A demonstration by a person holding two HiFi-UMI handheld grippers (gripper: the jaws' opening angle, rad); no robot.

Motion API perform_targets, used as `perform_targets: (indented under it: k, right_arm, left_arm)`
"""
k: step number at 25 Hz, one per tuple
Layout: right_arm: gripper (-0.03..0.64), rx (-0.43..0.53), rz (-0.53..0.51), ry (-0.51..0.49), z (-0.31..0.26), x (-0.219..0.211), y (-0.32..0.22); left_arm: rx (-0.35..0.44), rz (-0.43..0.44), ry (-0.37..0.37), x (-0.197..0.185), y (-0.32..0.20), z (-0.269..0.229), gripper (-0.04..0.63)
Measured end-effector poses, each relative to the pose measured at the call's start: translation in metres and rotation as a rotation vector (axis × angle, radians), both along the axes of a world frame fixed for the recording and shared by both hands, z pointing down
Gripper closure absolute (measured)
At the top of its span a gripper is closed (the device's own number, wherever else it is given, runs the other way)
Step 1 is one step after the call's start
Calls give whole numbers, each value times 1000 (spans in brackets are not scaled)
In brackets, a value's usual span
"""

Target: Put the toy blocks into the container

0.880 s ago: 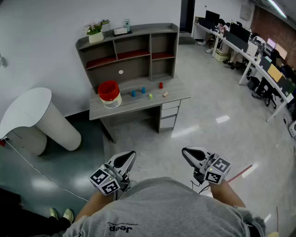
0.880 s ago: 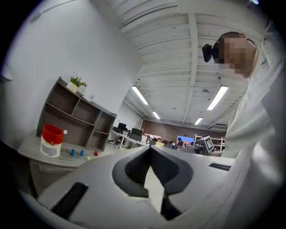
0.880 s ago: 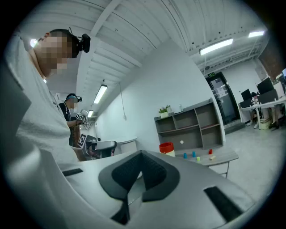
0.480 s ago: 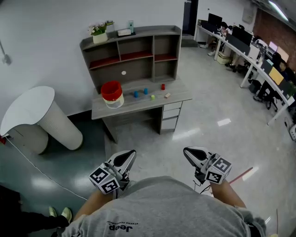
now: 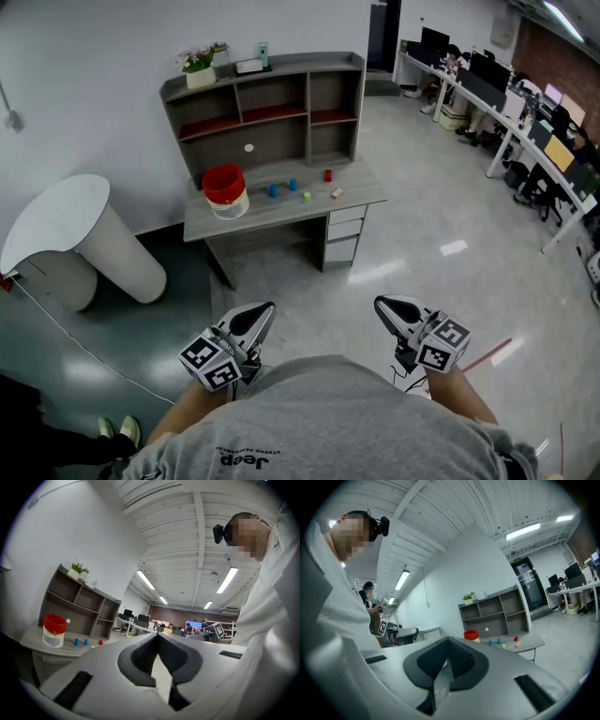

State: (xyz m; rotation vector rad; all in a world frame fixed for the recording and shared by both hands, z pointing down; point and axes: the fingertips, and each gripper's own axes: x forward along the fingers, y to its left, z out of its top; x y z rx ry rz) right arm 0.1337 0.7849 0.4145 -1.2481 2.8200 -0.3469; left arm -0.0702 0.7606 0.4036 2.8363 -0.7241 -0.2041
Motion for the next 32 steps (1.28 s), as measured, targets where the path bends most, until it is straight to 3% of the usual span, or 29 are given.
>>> perform_targets:
  k: [12,18,23,32]
  right_arm:
    - [600,-32,17,-13,22,32,16]
    - [600,-76,61,-14,34,42,-4]
    - [600,-92,94,11,39,33,-57]
    - [599,-40,130,65,9,-32,-225]
  left_arm:
    - [-30,64,-22,46,3,16,583]
    - [-57,108,-21,56,-26,23,583]
    - [-69,149,5,51,-84,33,583]
    - [-10,206,11,-2,-255,16,583]
